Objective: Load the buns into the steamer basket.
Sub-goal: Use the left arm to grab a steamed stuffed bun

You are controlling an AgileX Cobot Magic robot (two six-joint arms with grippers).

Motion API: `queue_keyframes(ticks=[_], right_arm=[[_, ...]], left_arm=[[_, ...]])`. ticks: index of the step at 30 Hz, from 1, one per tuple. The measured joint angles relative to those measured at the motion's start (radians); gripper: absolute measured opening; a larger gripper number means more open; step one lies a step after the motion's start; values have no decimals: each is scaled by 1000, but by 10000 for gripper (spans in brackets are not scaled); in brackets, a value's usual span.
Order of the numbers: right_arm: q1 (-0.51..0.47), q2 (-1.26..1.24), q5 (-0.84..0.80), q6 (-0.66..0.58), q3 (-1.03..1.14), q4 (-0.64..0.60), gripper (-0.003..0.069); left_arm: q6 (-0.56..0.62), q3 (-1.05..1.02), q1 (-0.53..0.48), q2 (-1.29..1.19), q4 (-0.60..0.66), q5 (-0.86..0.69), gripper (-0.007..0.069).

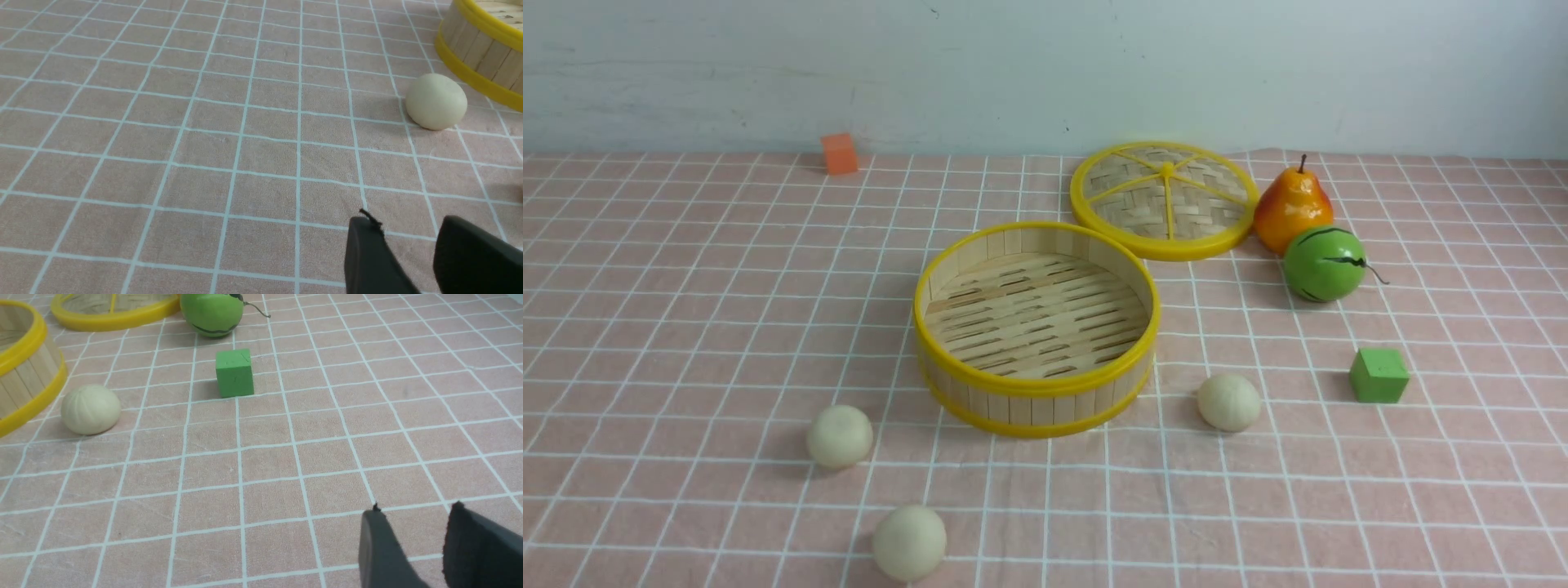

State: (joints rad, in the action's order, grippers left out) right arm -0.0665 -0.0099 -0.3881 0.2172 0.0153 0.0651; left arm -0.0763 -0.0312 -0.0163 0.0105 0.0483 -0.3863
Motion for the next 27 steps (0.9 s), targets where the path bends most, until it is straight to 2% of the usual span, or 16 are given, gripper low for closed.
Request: queue_keyframes(ticks=[27], right_arm=[[0, 0, 0, 0, 0, -12, 239]], left_arm=[[0, 0, 0, 0, 0, 0, 237]])
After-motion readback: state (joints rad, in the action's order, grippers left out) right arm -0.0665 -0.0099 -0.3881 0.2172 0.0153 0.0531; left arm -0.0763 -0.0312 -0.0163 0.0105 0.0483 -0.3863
